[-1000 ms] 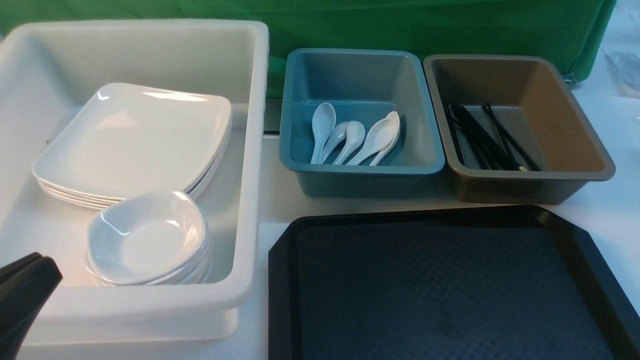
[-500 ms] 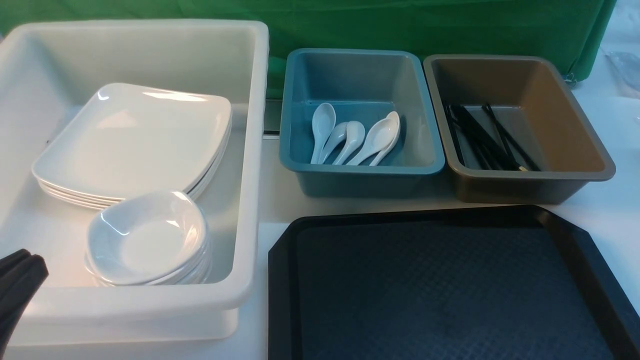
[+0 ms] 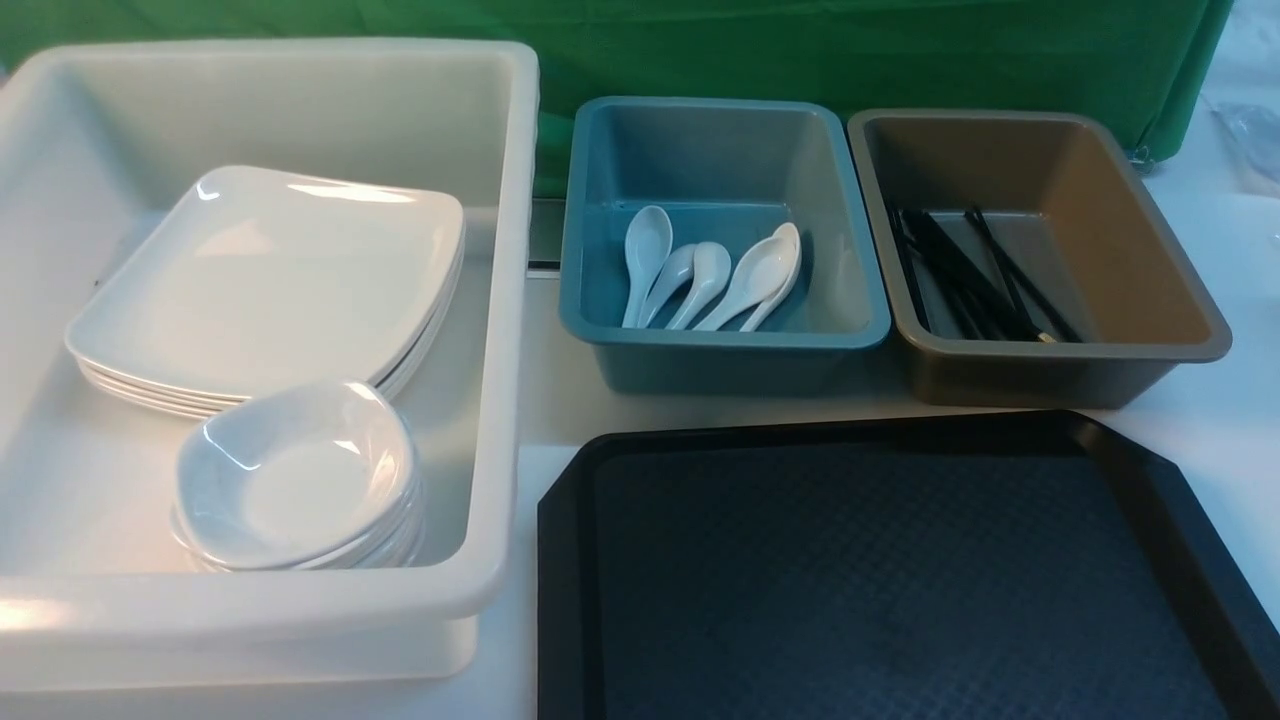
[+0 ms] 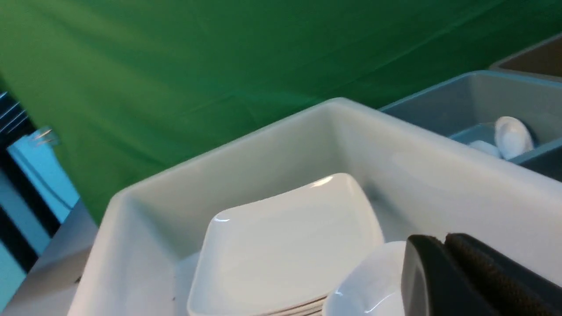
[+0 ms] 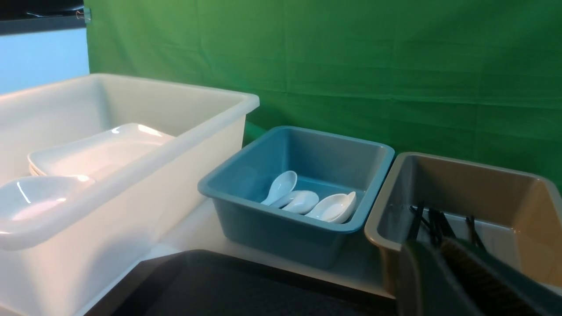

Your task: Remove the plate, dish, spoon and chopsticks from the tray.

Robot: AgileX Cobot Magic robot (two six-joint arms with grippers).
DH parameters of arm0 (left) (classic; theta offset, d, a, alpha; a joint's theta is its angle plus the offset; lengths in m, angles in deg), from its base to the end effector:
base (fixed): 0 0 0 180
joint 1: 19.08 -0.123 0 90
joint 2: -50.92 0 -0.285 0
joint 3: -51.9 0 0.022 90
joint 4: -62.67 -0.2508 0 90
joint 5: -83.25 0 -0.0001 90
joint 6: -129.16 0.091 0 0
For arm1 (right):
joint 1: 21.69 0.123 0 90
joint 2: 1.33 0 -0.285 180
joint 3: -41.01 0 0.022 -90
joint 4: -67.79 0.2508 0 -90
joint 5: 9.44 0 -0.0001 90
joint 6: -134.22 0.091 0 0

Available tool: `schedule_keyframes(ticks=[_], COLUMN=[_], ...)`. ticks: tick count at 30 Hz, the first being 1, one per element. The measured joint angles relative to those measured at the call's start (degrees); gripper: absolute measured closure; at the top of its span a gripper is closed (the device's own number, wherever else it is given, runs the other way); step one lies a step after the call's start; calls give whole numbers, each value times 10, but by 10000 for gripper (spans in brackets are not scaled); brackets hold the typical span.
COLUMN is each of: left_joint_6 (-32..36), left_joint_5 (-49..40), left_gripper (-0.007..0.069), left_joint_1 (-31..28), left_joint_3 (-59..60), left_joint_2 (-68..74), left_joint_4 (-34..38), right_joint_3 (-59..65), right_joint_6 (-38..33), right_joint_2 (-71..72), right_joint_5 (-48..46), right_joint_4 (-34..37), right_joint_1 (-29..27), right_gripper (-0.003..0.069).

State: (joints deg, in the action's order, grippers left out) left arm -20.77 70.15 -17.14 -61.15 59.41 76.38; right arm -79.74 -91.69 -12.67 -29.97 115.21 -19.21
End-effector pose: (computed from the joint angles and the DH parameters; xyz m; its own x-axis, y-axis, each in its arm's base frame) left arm 0.0460 -0.0065 0.2522 0.0556 0.2853 -0.9568 0.0746 0.9544 0.2889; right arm 0.0363 0.0252 0.2910 0.0923 -0.0022 -0.9957 -0.2981 0.9541 -0.0297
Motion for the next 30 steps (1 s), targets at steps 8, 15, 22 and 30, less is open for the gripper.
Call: schedule_keyframes(ticks=[8, 15, 22, 30], left_joint_6=[-147, -151, -149, -149], left_joint_5=[4, -7, -7, -7], left_gripper=[608, 608, 608, 608], left_joint_1=[-60, -49, -47, -47], left_joint_3=[105, 105, 105, 105], left_joint_2=[-7, -7, -8, -8], left_joint_4=[-22, -45, -47, -48], right_joint_3=[0, 0, 0, 0], right_joint_6=[0, 0, 0, 0], right_joint_2=[0, 0, 0, 0], right_joint_5=[1, 1, 1, 1], right_joint_4=[0, 0, 0, 0], right_joint_1=[0, 0, 0, 0], right_gripper=[529, 515, 498, 478])
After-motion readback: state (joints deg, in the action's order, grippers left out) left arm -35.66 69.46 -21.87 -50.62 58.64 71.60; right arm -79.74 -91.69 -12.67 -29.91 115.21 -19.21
